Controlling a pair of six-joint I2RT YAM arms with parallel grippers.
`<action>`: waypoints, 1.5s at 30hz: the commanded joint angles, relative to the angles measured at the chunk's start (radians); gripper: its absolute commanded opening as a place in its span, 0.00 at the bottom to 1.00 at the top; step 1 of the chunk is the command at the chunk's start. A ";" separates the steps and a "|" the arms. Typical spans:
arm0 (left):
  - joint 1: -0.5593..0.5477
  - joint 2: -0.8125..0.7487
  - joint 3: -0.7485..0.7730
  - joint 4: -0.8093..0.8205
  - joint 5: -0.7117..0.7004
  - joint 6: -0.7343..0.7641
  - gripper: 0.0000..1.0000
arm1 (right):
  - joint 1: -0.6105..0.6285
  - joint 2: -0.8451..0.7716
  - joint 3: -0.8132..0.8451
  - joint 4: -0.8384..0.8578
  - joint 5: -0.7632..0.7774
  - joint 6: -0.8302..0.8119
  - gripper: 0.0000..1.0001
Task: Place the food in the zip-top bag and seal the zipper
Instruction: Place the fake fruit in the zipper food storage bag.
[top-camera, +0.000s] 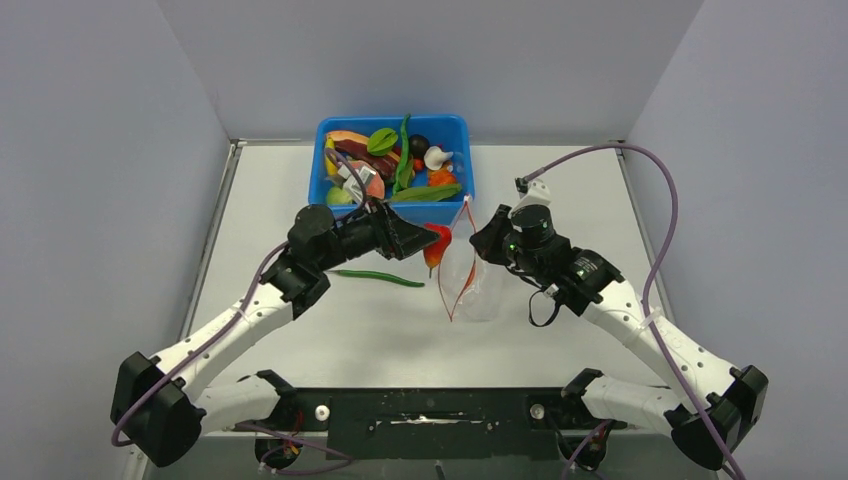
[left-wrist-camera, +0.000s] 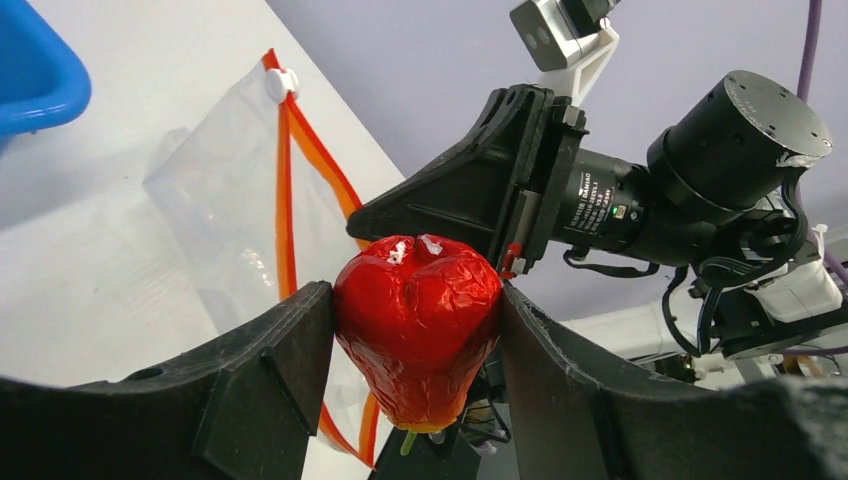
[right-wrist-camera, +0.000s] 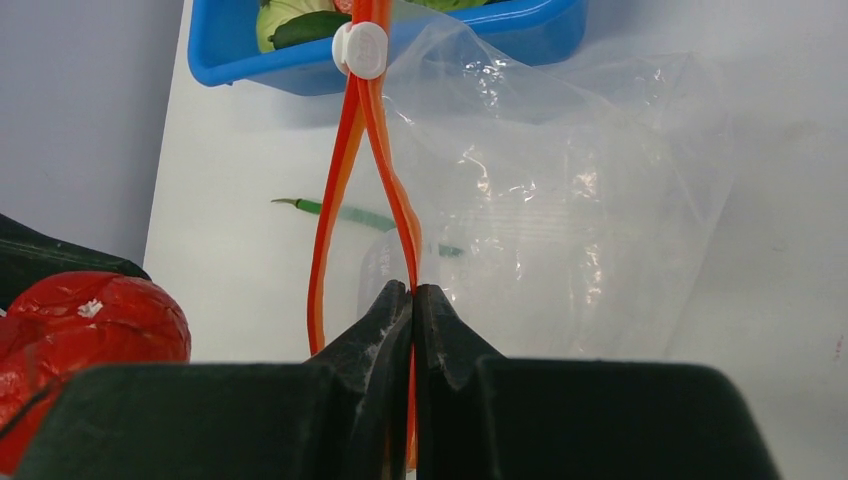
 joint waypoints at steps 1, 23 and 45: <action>-0.049 0.020 -0.024 0.169 -0.115 -0.042 0.38 | 0.006 -0.018 0.012 0.062 -0.013 0.019 0.00; -0.141 0.184 -0.046 0.171 -0.276 0.012 0.41 | 0.005 -0.044 -0.019 0.095 -0.031 0.037 0.00; -0.166 0.178 -0.039 0.186 -0.266 -0.017 0.64 | -0.009 -0.042 -0.083 0.158 -0.070 0.139 0.00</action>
